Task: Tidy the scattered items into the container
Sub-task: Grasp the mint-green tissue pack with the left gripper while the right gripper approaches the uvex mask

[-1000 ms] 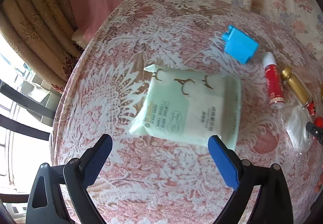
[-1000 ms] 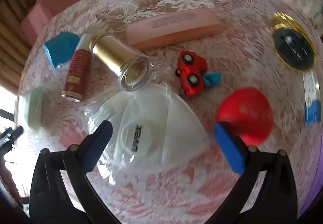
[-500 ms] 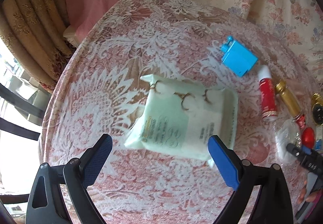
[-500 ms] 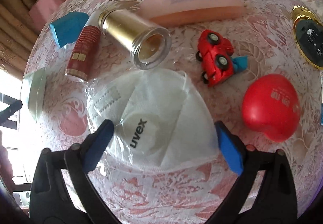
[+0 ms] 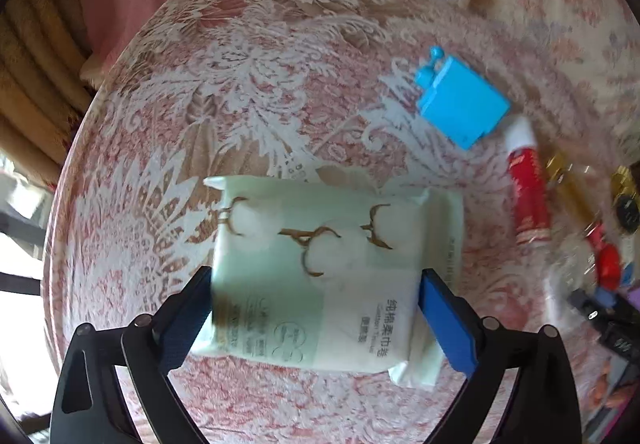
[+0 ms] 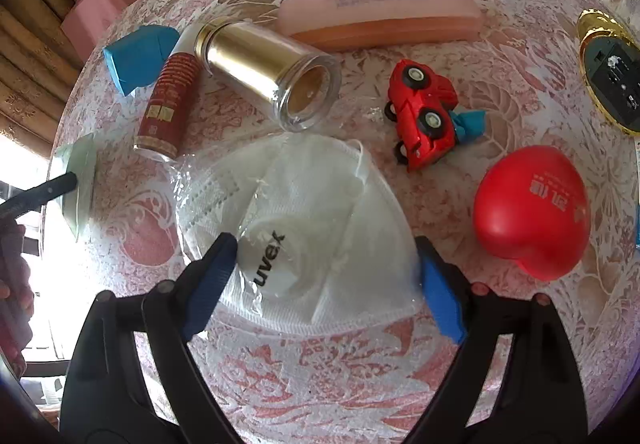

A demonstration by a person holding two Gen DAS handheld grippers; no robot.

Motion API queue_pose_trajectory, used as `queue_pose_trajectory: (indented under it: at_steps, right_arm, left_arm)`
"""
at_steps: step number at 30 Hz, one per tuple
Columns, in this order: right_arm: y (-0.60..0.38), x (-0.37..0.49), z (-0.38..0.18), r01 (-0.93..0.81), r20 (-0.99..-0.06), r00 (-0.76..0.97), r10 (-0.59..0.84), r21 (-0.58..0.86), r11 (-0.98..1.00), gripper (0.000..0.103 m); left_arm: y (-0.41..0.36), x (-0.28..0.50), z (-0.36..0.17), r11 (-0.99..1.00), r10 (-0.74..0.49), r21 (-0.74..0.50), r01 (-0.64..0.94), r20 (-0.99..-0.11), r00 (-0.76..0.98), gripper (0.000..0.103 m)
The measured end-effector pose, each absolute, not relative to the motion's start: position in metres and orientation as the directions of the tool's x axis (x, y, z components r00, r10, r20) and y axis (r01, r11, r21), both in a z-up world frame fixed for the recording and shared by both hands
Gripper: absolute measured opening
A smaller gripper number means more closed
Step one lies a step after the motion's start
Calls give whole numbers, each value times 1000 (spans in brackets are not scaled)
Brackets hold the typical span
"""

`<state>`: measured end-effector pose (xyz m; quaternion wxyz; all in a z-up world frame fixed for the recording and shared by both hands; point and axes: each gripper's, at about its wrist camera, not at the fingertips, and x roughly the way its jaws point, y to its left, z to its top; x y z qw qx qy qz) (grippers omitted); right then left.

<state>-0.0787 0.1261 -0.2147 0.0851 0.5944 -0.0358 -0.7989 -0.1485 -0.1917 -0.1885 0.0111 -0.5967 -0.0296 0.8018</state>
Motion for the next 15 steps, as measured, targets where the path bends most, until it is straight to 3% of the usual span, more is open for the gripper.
queue_pose_trajectory:
  at_steps: [4,15]
  right_arm:
    - [119,-79,-217,119,-948,-272,-166,139,-983,95]
    - [121,-83,-215,90,-938,-277,-207,189,-978,96]
  left_arm:
    - [-174,-151,-194,-999,-6,19,-40,-958,-286,103]
    - [-178,-153,-209,-1000,23,-19,-18,-959,-281,103]
